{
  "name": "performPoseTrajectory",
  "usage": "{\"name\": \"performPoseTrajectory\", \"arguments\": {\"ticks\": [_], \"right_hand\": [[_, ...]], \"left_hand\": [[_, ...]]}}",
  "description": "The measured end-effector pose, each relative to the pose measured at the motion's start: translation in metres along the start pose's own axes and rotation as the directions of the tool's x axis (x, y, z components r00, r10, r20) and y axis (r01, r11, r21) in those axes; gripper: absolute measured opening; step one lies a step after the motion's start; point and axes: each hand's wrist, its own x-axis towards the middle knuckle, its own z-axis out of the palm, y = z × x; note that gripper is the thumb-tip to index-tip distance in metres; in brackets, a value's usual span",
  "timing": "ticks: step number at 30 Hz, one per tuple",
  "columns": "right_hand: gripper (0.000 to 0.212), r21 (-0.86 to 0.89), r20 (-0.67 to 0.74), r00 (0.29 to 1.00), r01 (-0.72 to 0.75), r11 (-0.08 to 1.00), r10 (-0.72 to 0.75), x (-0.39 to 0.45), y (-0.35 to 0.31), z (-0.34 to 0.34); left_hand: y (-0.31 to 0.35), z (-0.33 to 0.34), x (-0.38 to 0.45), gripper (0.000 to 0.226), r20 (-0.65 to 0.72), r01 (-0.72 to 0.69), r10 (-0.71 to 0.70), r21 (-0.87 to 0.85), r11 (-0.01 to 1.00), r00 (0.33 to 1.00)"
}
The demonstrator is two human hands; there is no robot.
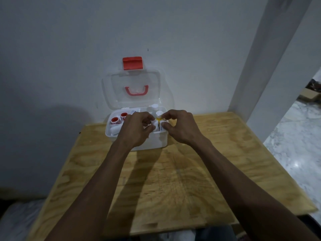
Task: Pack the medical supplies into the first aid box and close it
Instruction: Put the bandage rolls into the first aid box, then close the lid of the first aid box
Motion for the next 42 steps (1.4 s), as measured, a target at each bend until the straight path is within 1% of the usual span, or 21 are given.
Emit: {"name": "performPoseTrajectory", "arguments": {"ticks": [3, 6, 9, 12, 15, 17, 19, 21, 24, 26, 33, 36, 40, 42], "right_hand": [[0.030, 0.006, -0.001, 1.000, -0.002, 1.000, 0.002, 0.000, -0.001, -0.001], [0.029, 0.014, -0.039, 0.999, 0.000, 1.000, 0.000, 0.002, -0.004, -0.005], [0.029, 0.047, -0.110, 0.994, -0.003, 0.999, 0.008, 0.014, -0.010, -0.011], [0.030, 0.102, -0.196, 0.980, -0.014, 0.995, 0.034, 0.036, -0.020, -0.016], [0.037, 0.134, -0.244, 0.967, -0.041, 0.990, 0.073, 0.062, -0.028, -0.016], [0.043, 0.158, -0.245, 0.964, -0.070, 0.985, 0.107, 0.079, -0.033, -0.014], [0.048, 0.190, -0.251, 0.958, -0.089, 0.978, 0.136, 0.093, -0.036, -0.011], [0.051, 0.235, -0.254, 0.952, -0.112, 0.966, 0.172, 0.104, -0.038, -0.007], [0.050, 0.303, -0.232, 0.948, -0.143, 0.942, 0.218, 0.115, -0.039, -0.001], [0.048, 0.327, -0.223, 0.947, -0.151, 0.933, 0.231, 0.118, -0.039, 0.001], [0.043, 0.337, -0.224, 0.944, -0.158, 0.928, 0.242, 0.117, -0.040, -0.001], [0.041, 0.293, -0.229, 0.951, -0.135, 0.947, 0.206, 0.107, -0.042, -0.003], [0.042, 0.214, -0.180, 0.976, -0.084, 0.973, 0.124, 0.085, -0.045, 0.001], [0.041, 0.219, -0.158, 0.981, -0.075, 0.973, 0.111, 0.070, -0.044, 0.004]], "left_hand": [[0.000, -0.001, -0.001, 0.035, -0.010, 0.002, -0.002, -0.001, 1.000, 1.000], [-0.001, -0.003, -0.001, 0.036, -0.046, -0.001, 0.001, -0.007, 1.000, 0.999], [-0.004, -0.015, 0.001, 0.035, -0.165, -0.027, 0.022, -0.027, 0.999, 0.986], [-0.012, -0.033, 0.012, 0.036, -0.332, -0.016, 0.005, -0.032, 0.999, 0.943], [-0.026, -0.050, 0.029, 0.042, -0.438, 0.048, -0.051, -0.018, 0.999, 0.898], [-0.037, -0.059, 0.040, 0.049, -0.471, 0.119, -0.130, -0.053, 0.991, 0.873], [-0.046, -0.066, 0.050, 0.056, -0.474, 0.202, -0.226, -0.103, 0.974, 0.851], [-0.053, -0.070, 0.059, 0.059, -0.442, 0.262, -0.301, -0.149, 0.953, 0.845], [-0.058, -0.073, 0.070, 0.057, -0.381, 0.287, -0.350, -0.214, 0.934, 0.856], [-0.060, -0.074, 0.075, 0.057, -0.365, 0.296, -0.367, -0.235, 0.926, 0.856], [-0.059, -0.076, 0.073, 0.061, -0.380, 0.282, -0.381, -0.293, 0.914, 0.843], [-0.055, -0.077, 0.064, 0.061, -0.382, 0.278, -0.378, -0.291, 0.915, 0.843], [-0.051, -0.076, 0.041, 0.055, -0.363, 0.231, -0.312, -0.248, 0.941, 0.878], [-0.051, -0.074, 0.029, 0.057, -0.340, 0.226, -0.286, -0.205, 0.952, 0.896]]}}
